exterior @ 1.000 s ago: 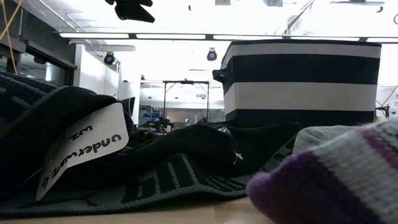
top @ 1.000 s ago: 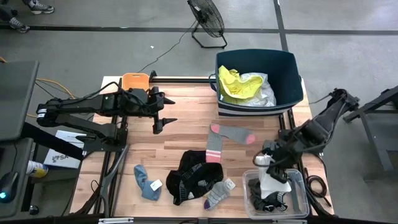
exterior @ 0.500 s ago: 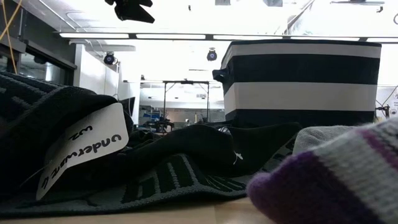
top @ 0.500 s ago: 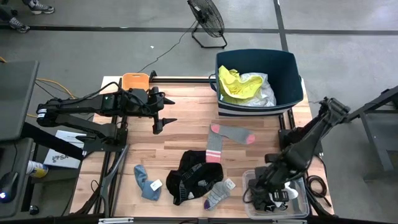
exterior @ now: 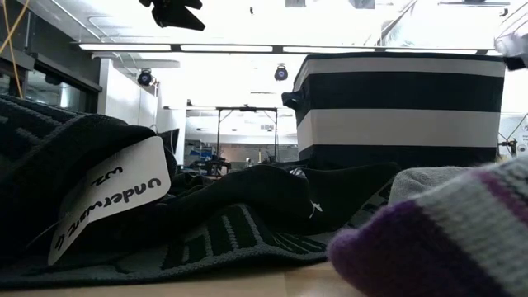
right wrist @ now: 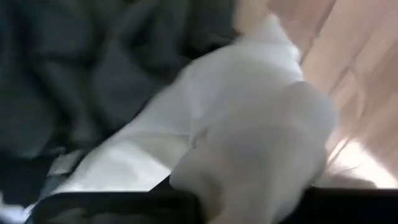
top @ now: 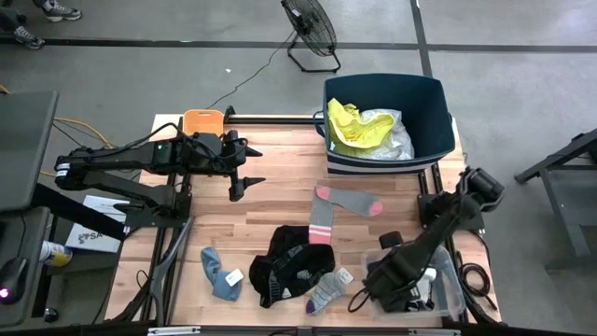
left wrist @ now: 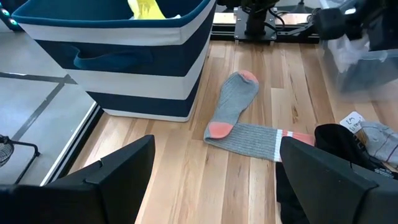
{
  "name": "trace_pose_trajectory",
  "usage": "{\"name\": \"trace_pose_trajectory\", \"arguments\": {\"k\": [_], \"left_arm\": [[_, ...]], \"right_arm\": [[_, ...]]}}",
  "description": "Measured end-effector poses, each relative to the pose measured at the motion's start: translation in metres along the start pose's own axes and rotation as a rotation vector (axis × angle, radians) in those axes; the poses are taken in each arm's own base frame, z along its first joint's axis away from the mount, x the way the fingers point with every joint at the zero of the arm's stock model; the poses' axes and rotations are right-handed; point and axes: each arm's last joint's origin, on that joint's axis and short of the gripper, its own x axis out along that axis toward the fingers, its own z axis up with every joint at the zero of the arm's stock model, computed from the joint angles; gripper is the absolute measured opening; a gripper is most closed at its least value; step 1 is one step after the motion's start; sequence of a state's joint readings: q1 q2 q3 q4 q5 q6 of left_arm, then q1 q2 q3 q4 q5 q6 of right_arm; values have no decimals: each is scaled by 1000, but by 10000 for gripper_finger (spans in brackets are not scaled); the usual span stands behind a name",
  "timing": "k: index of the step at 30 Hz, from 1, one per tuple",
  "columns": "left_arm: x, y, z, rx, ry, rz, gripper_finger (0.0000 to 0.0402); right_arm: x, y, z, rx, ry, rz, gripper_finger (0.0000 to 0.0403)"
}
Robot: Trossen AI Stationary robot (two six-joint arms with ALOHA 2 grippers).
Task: Pick & Place Cloths
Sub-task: Put the white boxers into the transparent bin
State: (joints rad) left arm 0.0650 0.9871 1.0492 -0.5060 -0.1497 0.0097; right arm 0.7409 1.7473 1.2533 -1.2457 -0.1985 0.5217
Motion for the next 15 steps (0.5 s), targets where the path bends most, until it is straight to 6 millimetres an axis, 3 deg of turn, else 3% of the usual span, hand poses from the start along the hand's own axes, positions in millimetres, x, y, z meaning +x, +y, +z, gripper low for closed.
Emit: {"name": "trace_pose_trajectory", "arguments": {"k": [6, 15], "left_arm": [[0, 0, 0, 0, 3, 0, 340], [0, 0, 0, 0, 3, 0, 340]], "right_arm": [[9, -1, 9, 30, 23, -4, 43], [3, -1, 4, 162, 38, 57, 106]]}}
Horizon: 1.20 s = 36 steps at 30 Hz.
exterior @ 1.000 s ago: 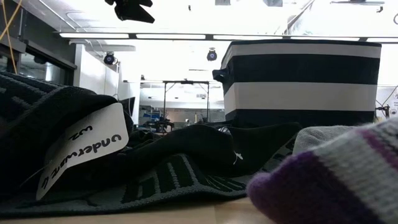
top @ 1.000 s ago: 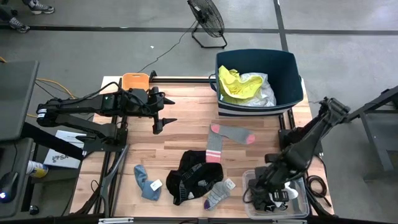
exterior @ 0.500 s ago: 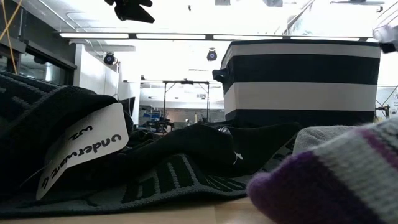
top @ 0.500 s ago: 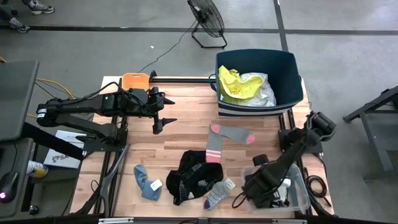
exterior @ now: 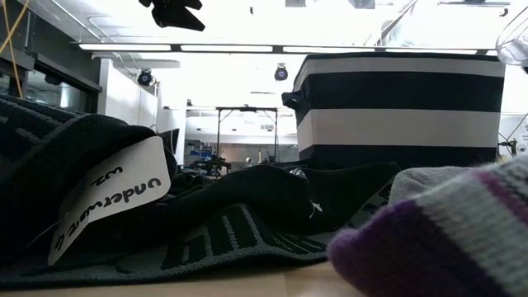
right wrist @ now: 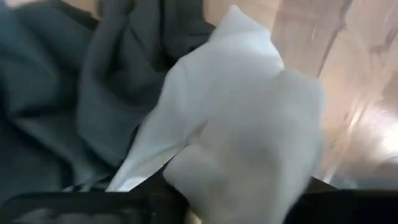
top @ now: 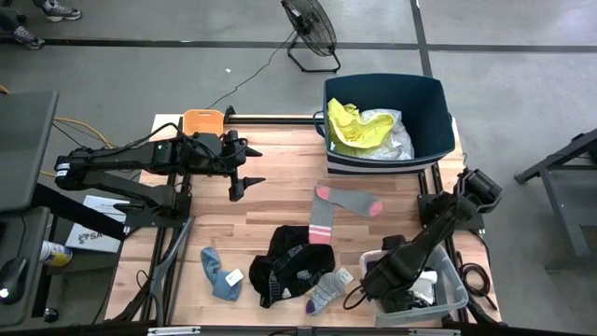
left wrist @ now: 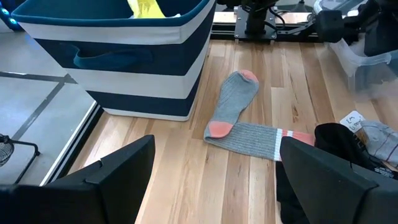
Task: Pick & Place Cloths
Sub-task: Put the white boxers into the transparent bin
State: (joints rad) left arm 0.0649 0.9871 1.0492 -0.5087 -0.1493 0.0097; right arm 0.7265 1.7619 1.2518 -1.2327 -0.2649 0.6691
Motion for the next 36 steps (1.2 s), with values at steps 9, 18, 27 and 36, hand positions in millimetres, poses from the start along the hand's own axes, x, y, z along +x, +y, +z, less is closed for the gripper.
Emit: {"name": "trace_pose_trajectory", "arguments": {"k": [9, 18, 27, 36], "left_arm": [[0, 0, 0, -5, 0, 0, 340], [0, 0, 0, -18, 4, 0, 340], [0, 0, -2, -33, 19, 0, 340], [0, 0, -2, -36, 26, 0, 340]], "right_arm": [[-30, -5, -21, 167, -73, 120, 113], [-57, -4, -35, 525, -77, 349, 114], [-63, 9, -37, 778, -113, 470, 114], [-56, 13, -49, 970, -69, 387, 115]]}}
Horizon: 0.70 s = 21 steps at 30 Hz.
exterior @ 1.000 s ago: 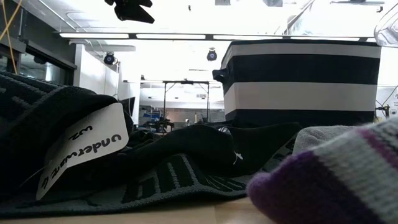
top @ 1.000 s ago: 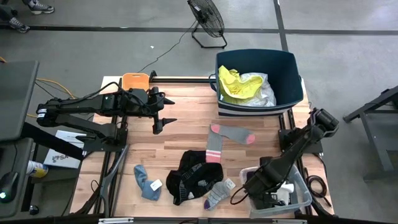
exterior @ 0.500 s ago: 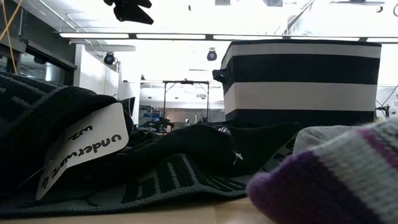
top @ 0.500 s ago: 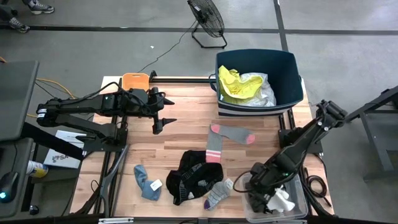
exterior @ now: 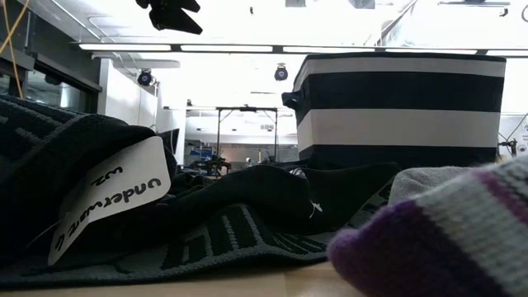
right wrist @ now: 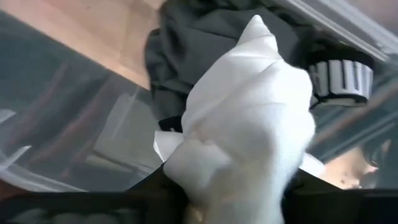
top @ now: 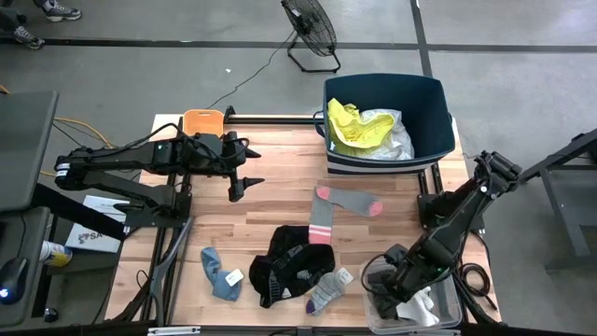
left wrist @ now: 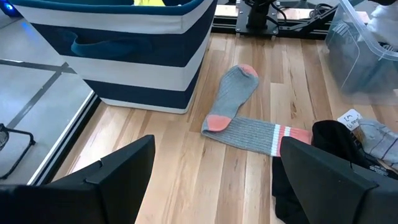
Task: Pick & Place Cloths
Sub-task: Put the white boxers into the transparent bin
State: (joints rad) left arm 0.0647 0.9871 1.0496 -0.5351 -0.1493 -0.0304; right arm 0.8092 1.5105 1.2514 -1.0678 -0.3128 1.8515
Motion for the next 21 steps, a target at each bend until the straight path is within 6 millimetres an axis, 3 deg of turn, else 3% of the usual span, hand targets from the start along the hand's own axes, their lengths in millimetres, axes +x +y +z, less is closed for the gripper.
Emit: {"name": "trace_pose_trajectory", "arguments": {"k": [5, 14, 21], "left_arm": [[0, 0, -1, 1, 11, 1, 340], [0, 0, -1, 1, 15, 1, 340], [0, 0, -1, 1, 15, 0, 340]], "right_arm": [[2, -6, -5, 64, -22, -39, 148], [3, -6, -9, 96, 17, -44, 278], [-9, -1, -12, 49, 78, 75, 333]]}}
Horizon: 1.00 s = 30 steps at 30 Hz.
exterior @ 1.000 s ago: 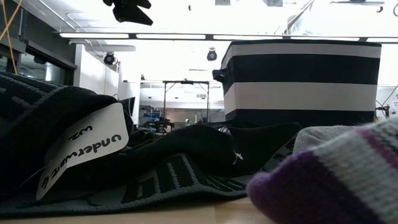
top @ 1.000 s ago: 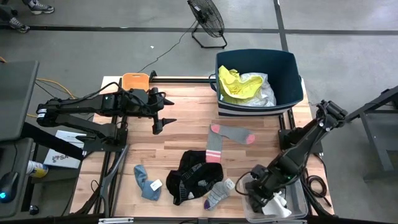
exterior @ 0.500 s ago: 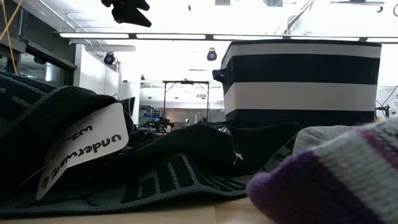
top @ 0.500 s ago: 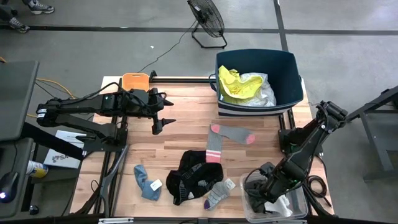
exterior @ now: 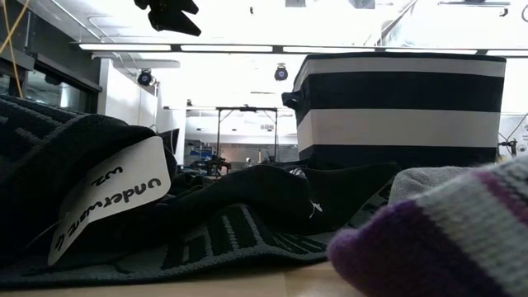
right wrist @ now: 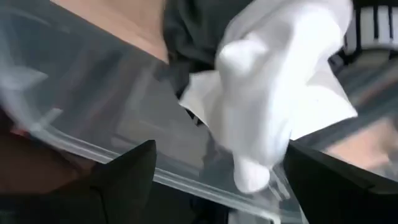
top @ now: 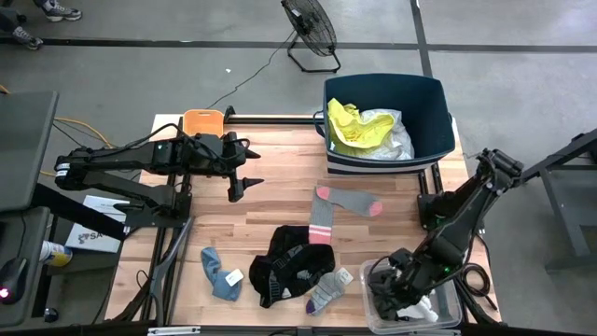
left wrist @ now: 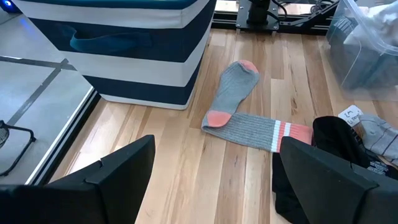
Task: Pick & Place Cloths
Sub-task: Put the white boxers into the transparent bin, then put the gray and pink sock into the yellow bin
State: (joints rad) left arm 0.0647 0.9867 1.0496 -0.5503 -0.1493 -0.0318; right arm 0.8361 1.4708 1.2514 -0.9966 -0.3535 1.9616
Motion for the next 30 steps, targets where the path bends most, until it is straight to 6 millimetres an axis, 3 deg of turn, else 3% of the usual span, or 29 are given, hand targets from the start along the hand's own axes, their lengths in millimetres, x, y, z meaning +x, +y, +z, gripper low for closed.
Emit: {"name": "trace_pose_trajectory", "arguments": {"k": [9, 16, 25, 30], "left_arm": [[0, 0, 0, 0, -1, 0, 340], [0, 0, 0, 0, -1, 0, 340], [0, 0, -1, -3, 8, 0, 340], [0, 0, -1, -3, 15, 1, 340]], "right_arm": [[-43, -22, 3, -38, -281, 200, 341], [-66, -31, 16, -180, -599, 279, 341], [-71, -13, 57, -434, -874, 89, 341], [-66, 1, 91, -384, -908, -24, 341]]}}
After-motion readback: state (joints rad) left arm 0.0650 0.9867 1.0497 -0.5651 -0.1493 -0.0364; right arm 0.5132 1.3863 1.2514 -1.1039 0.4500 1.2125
